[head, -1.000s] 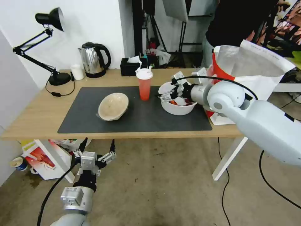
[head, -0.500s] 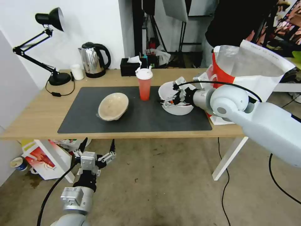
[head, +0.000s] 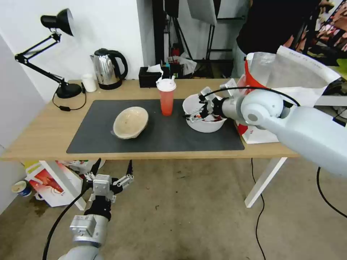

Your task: Pick up the trash from the table and place it into the takeout bag.

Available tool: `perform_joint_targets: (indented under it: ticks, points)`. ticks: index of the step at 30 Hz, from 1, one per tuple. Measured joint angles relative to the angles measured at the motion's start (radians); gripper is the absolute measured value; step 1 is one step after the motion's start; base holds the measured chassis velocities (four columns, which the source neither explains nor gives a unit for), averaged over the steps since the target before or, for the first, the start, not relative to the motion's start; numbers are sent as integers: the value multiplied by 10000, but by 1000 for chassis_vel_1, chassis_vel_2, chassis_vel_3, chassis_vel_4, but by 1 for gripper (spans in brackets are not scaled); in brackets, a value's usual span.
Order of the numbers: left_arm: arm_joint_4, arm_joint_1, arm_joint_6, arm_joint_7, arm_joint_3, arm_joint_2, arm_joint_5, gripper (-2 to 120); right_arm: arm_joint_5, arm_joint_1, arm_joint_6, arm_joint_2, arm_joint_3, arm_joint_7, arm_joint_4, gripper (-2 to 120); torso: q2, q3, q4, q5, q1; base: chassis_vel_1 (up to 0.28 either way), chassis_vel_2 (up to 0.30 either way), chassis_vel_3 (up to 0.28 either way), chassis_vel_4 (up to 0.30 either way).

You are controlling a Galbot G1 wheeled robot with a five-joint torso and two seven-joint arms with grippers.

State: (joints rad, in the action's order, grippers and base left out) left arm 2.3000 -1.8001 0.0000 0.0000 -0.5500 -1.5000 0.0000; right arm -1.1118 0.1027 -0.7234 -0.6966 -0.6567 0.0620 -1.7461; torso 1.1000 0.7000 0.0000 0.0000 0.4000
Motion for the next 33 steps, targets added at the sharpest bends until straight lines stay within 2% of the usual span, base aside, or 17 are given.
perform_joint_targets:
  ticks: [8,18,33]
  points:
    - [0,1,0,0,0,0,0,100,259,627,0,-193,-665,708,560,100,0,0,1,0,0,0,0,0,0]
    - [0,0,0,0,0,0,0,100,267,987,2,-441,-1377,579,626,100,0,0,0,-1,0,0,0,0,0]
    - [0,0,0,0,0,0,0,100,245,903,2,-762,-1650,296,719,100,0,0,0,-1,0,0,0,0,0]
